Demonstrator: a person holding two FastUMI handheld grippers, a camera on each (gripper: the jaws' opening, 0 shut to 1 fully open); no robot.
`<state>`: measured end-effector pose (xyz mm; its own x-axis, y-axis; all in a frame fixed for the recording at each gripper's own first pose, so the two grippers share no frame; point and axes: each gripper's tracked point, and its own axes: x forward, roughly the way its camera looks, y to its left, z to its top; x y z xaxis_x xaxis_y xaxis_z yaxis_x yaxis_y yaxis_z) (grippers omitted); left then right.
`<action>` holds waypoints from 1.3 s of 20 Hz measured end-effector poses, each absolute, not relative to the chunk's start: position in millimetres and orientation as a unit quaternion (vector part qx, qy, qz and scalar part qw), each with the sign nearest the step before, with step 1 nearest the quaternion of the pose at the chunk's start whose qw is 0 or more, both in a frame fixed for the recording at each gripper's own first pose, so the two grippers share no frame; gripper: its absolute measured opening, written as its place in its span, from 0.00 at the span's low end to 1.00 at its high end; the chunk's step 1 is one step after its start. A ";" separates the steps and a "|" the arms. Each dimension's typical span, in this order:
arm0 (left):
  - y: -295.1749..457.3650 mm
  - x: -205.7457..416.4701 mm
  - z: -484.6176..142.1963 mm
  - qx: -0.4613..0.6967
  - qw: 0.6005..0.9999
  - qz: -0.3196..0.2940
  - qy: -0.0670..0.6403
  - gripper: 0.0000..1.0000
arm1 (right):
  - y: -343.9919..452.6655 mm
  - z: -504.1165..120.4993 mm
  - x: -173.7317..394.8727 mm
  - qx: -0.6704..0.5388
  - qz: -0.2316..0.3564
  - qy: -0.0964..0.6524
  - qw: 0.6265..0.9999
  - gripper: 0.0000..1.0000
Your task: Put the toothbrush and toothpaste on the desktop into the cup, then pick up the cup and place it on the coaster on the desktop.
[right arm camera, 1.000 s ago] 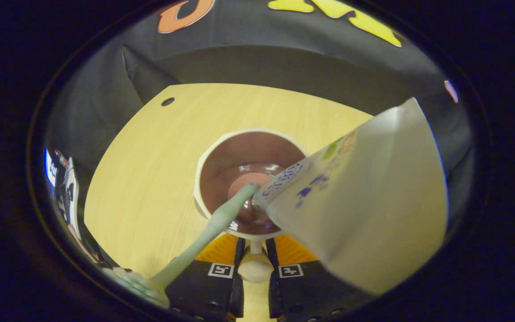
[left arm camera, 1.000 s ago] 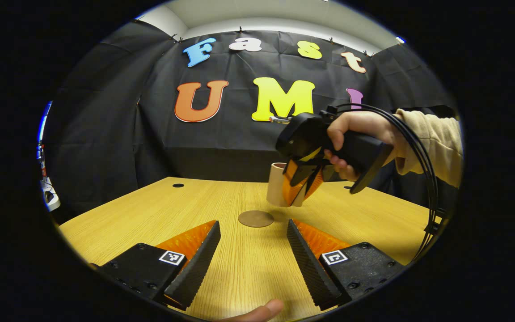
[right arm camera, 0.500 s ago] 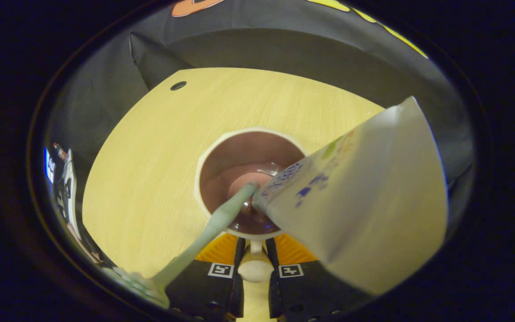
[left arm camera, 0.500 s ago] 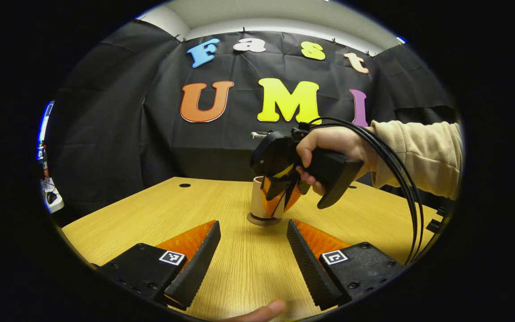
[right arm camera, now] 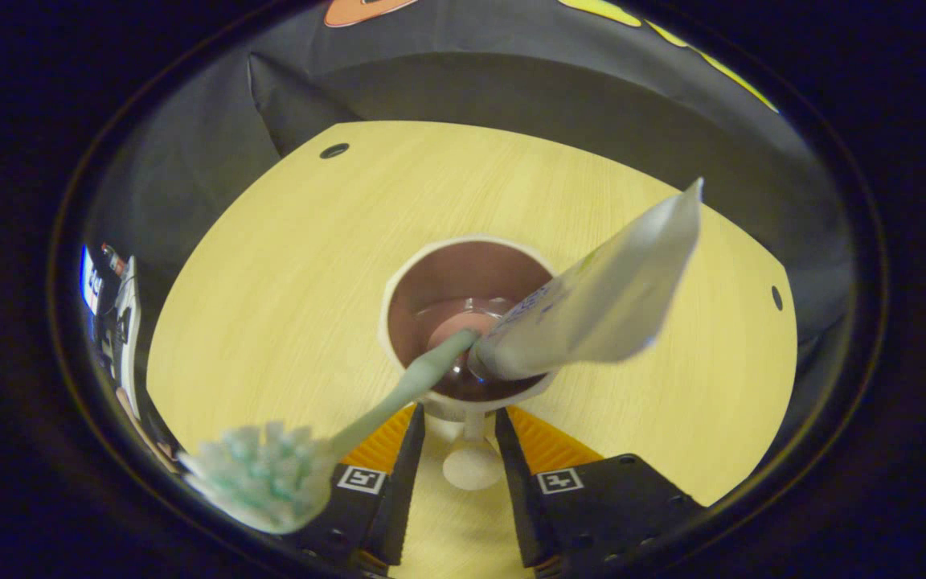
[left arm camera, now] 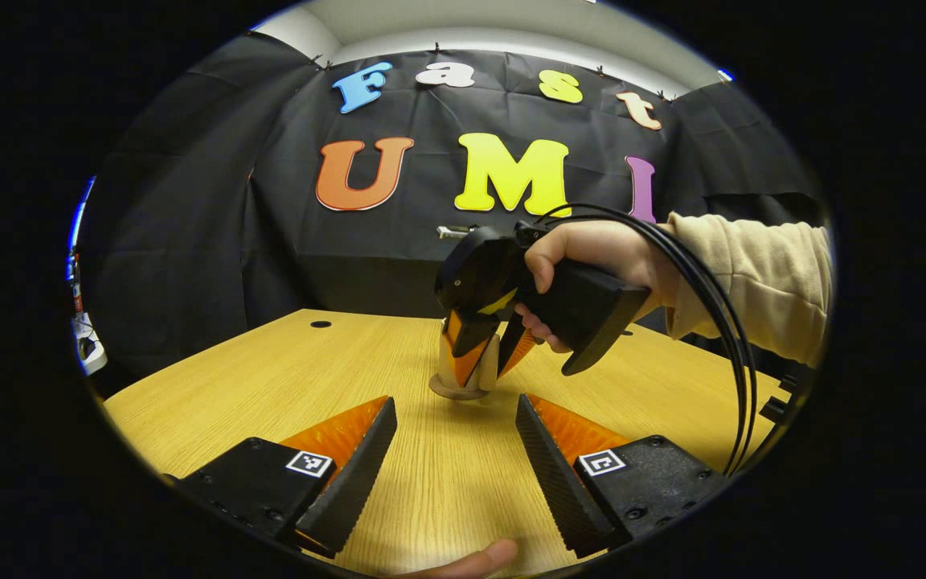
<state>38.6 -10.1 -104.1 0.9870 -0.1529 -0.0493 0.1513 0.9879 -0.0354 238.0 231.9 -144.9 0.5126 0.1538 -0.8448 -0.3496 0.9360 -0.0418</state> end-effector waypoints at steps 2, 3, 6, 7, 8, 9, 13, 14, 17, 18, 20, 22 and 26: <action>-12.0 39.9 -104.3 -0.009 0.997 -0.072 0.030 0.95 | 230.6 -141.5 233.8 -0.094 0.152 0.458 0.871 0.83; -12.3 40.9 -103.9 -0.005 0.997 -0.070 0.032 0.95 | 226.7 -142.2 230.3 -0.093 0.155 0.454 0.872 0.91; -16.2 41.7 -91.8 0.002 0.997 -0.072 0.027 0.95 | 217.3 -140.6 222.2 -0.076 0.163 0.436 0.882 0.99; -17.2 43.2 -88.2 0.003 0.997 -0.070 0.025 0.95 | 215.1 -138.2 217.9 -0.061 0.167 0.427 0.887 0.99; -15.7 45.3 -84.9 0.006 0.998 -0.065 0.024 0.95 | 212.3 -136.2 215.6 -0.047 0.171 0.419 0.891 0.99; -14.1 47.5 -80.9 0.008 0.998 -0.060 0.024 0.95 | 208.6 -134.2 213.1 -0.033 0.175 0.408 0.895 0.99; -12.9 53.0 -77.5 0.001 0.998 -0.050 0.031 0.95 | 176.4 -111.2 191.1 -0.005 0.176 0.340 0.924 0.96; -13.0 53.2 -76.8 -0.002 0.998 -0.047 0.033 0.95 | 167.2 -105.7 182.4 0.003 0.176 0.324 0.929 0.96; -15.4 51.1 -74.6 -0.013 0.998 -0.041 0.040 0.95 | 131.0 -94.1 154.7 0.027 0.164 0.279 0.946 0.96; -18.5 50.9 -76.0 -0.017 0.998 -0.043 0.040 0.95 | 115.6 -92.5 144.3 0.031 0.153 0.261 0.953 0.96; -21.6 48.1 -79.7 -0.021 0.998 -0.045 0.050 0.95 | 95.2 -93.9 121.8 0.046 0.139 0.234 0.961 0.96; -21.9 41.3 -81.7 -0.020 0.997 -0.041 0.056 0.95 | 78.0 -97.7 97.7 0.060 0.126 0.208 0.968 0.96; -21.5 21.4 -80.8 -0.022 0.998 -0.036 0.053 0.95 | 40.3 -105.4 53.1 0.055 0.084 0.151 0.983 0.96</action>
<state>21.4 -21.5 -80.8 0.9918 -0.0749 -0.1033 0.0702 0.9964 -0.0485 53.1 40.3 -105.4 0.9401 0.1810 -0.2888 -0.1478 0.9800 0.1331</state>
